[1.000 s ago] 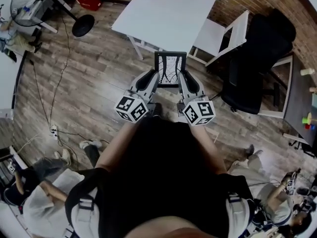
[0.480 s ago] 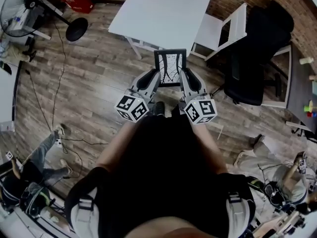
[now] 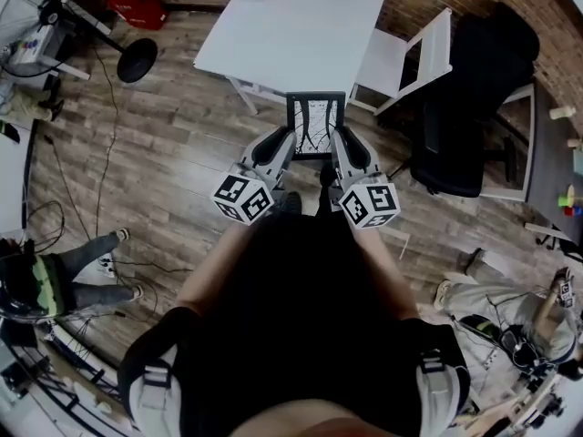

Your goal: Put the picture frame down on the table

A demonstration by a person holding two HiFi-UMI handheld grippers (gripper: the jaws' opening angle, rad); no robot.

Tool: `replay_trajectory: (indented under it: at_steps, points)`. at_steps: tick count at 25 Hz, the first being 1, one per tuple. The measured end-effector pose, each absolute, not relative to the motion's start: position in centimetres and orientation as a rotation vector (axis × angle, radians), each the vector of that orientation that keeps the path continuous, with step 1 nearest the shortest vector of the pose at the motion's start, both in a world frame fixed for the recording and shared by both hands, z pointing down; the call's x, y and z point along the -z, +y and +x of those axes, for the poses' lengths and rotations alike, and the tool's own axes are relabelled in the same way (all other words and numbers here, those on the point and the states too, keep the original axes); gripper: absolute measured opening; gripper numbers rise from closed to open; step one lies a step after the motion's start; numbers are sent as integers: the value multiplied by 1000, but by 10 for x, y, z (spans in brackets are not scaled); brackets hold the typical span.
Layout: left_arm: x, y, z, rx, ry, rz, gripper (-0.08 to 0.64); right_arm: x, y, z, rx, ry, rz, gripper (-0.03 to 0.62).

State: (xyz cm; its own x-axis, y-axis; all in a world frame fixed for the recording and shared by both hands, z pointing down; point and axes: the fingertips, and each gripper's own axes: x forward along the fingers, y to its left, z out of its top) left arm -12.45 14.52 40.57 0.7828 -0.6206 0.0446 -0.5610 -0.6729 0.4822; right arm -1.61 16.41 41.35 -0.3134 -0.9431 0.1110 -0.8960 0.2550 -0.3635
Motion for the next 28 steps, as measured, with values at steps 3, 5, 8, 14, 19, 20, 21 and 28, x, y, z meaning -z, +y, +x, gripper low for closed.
replay_trajectory:
  at_steps: [3,5,8,14,19,20,21,28]
  points:
    - [-410,138,-123,159,-887,2489,75,-415,156,-15,552,2381,-1755,69]
    - [-414,133,-123,154,-892,2480,75,-417,152,-15,552,2385,-1751,69]
    - [-416,122,-117,153,-910,2467,75,-421,143,-9,570,2398,-1744,69]
    - [-427,91,-99,133,-968,2436,75,-434,109,9,627,2430,-1703,69]
    - [-436,54,-90,96,-1030,2410,75,-442,71,17,686,2471,-1654,71]
    - [-438,47,-87,92,-1043,2401,75,-445,64,21,699,2479,-1642,71]
    - [-440,41,-84,89,-1055,2391,75,-448,57,24,710,2489,-1630,71]
    - [-453,2,-70,78,-1132,2331,75,-460,9,38,767,2555,-1554,71]
